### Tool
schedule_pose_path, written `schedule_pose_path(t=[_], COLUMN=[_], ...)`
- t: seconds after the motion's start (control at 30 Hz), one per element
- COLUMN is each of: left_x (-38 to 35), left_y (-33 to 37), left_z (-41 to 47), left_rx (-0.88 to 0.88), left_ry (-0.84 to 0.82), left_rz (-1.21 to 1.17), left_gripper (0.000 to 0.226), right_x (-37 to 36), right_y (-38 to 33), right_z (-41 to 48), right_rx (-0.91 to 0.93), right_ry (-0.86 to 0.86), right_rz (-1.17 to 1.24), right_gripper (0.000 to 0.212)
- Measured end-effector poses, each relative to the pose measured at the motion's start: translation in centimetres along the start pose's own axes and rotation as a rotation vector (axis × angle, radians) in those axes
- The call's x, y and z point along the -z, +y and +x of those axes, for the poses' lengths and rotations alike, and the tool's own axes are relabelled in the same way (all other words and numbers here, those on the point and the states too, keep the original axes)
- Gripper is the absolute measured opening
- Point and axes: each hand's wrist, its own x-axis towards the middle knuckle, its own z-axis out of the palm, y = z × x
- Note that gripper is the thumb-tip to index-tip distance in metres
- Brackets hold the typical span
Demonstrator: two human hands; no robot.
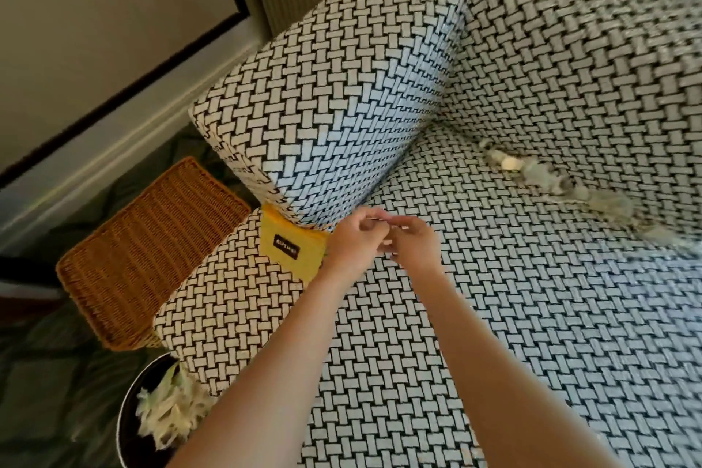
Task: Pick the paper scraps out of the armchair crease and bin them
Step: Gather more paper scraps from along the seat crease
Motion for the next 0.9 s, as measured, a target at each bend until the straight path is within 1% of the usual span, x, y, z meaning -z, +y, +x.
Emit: schedule_pose_path(t=[0.07,0.17,0.27,0.37,0.53,0.67,0.77,0.83,0.9], left_x=[-1.2,-2.8,-4.5,-5.8,-8.3,-10.9,-12.6,-12.9,-12.5], left_y=[1.4,2.7,3.4,4.4,6.1,7.3,6.7,6.0,5.0], left_z=[1.3,4.0,6.5,8.8,12.0,14.0,15.7,16.7,17.4], left_rx=[0.03,0.044,0.036,0.006,-0.117,-0.189,-0.2,-0.162,-0.081], left_ry=[0.016,0.057,0.04,-0.015,-0.157,-0.214,-0.204,-0.124,-0.015], left_rz=[-0.041,-0.03,0.006,0.092,0.264,0.392,0.443,0.477,0.56], left_gripper=[0.016,0.016,0.016,0.014,0.017,0.027,0.032,0.038,0.048], right_x=[2.0,4.5,6.6,8.4,10.9,13.2,13.9,13.2,11.8], right_y=[-0.5,-0.7,-0.5,-1.2,-3.2,-3.3,-2.9,-3.3,-4.0], right_z=[1.2,3.0,4.4,6.1,9.4,11.4,12.5,12.8,13.2], right_rx=[0.01,0.059,0.083,0.143,0.198,0.192,0.189,0.25,0.334], right_ry=[0.029,0.071,0.137,0.237,0.363,0.487,0.483,0.439,0.357], right_rz=[0.007,0.026,-0.04,-0.14,-0.283,-0.322,-0.456,-0.538,-0.629], right_gripper=[0.017,0.019,0.018,0.02,0.025,0.027,0.026,0.027,0.031])
